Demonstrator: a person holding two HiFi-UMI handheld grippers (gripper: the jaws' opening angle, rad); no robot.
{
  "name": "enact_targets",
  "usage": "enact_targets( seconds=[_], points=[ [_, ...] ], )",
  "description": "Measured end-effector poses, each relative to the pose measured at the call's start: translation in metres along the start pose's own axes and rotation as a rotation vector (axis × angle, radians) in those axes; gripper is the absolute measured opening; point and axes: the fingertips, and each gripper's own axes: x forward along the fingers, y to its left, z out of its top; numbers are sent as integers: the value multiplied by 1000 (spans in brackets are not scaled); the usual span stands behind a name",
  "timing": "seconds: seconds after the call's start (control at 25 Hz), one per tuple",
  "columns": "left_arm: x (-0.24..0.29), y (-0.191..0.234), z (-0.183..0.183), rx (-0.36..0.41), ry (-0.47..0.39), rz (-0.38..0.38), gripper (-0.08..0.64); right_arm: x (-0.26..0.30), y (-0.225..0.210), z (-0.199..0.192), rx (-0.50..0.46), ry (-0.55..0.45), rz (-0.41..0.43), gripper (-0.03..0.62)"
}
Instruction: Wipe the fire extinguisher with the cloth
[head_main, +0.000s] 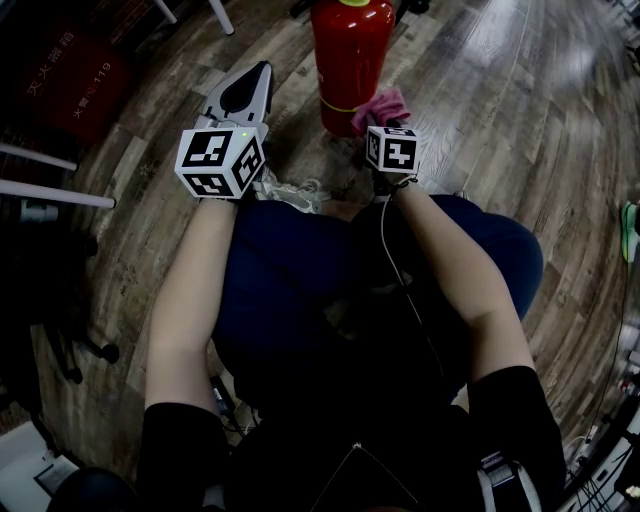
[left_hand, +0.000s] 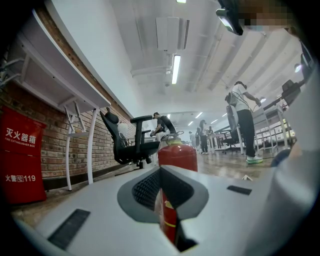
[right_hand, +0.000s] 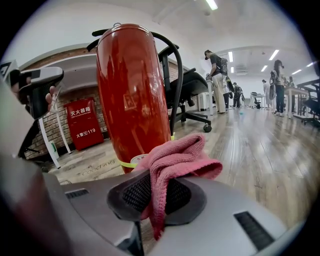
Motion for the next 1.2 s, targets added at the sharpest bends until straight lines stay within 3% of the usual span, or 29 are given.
enact_targets(
  seconds=[0.52, 0.68, 1.2],
  points=[
    [2, -1, 2, -7, -4, -11, 14, 17, -2, -32, 10, 110, -8, 63],
    [3, -1, 1, -8, -4, -16, 14, 19, -3, -32, -35, 117, -20, 63],
    [4, -1, 4, -26, -11, -32, 14, 35, -7, -62, -46, 222, -31, 63]
  ],
)
